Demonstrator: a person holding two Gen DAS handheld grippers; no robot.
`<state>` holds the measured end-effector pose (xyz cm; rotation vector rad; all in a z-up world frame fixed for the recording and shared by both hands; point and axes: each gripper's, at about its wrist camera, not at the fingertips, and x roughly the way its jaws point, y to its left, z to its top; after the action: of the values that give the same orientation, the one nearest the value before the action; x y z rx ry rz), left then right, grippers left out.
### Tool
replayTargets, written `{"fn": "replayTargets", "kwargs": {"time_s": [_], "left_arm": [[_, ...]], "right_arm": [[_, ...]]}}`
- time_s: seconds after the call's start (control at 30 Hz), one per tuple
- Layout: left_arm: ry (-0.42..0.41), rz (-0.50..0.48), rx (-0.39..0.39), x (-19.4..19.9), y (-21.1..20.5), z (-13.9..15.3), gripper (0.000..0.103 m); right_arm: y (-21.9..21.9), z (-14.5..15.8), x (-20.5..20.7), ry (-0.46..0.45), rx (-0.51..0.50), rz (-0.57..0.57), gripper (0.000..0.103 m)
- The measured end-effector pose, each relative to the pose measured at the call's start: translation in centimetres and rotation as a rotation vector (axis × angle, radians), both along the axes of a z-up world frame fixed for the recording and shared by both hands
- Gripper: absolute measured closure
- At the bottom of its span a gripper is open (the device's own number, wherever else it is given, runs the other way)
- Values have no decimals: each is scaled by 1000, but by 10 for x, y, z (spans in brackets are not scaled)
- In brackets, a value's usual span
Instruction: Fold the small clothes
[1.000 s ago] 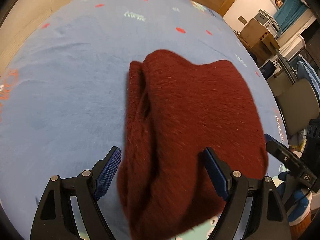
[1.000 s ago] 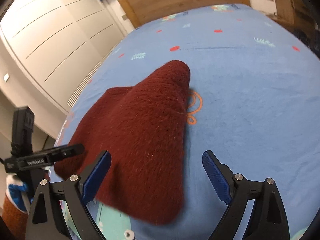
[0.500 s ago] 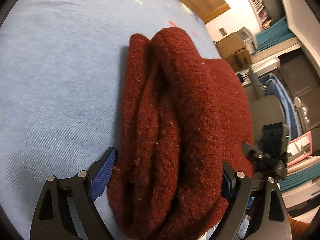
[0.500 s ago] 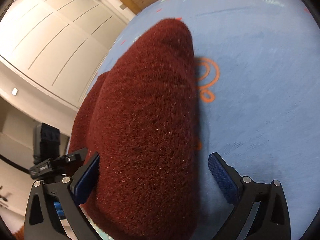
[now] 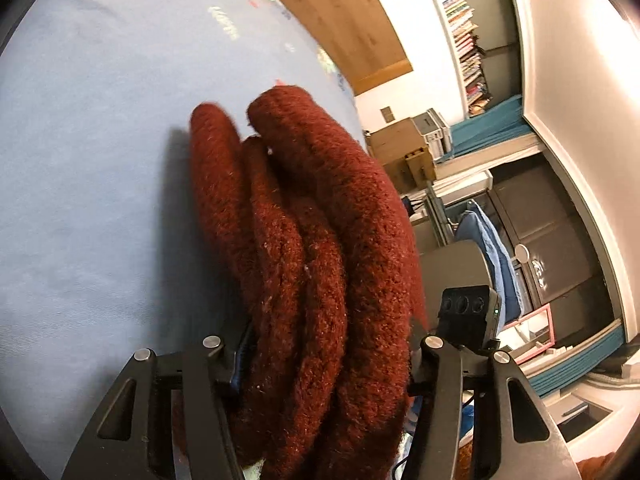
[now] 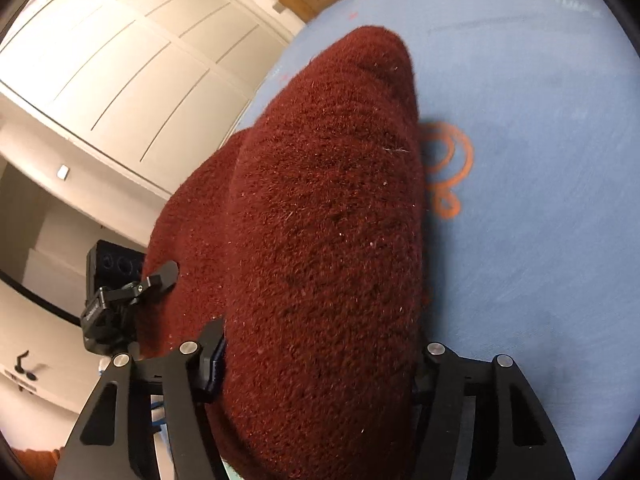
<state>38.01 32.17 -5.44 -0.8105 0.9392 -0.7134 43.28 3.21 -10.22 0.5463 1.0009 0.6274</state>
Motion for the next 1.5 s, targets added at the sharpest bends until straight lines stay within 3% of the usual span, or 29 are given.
{"fn": "replayTargets", "kwargs": {"time_s": [0.27,0.47,0.53,0.6,0.8,0.97,1.07,1.27,1.5], "left_arm": [[-54,-65,-20,23,-63,15,55],[58,-88,120,20,-83,-30,54],[78,-81,126,16,-77,-40,51],[82,-66,123,12,-70,-38,48],[72,-21,146,3,-45,-37,44],[78,20,218,-5,-67,-36,32],[81,55,251,-13,-76,-27,32],[49,141,339,-35,-103,6,32],[22,276,483,-86,-107,40,32]], "right_arm": [[-79,38,-24,-77,-23,-89,38],[-103,3,-42,5,-97,-127,36],[-108,-13,-51,29,-117,-147,31],[-112,-15,-64,20,-90,-162,27],[-123,-8,-107,-31,-135,-147,25],[-143,-23,-127,-17,-170,-168,22],[-143,-23,-131,0,-180,-192,21],[-132,-2,-141,-13,-312,-218,21],[-134,30,-183,-46,-400,-284,21]]}}
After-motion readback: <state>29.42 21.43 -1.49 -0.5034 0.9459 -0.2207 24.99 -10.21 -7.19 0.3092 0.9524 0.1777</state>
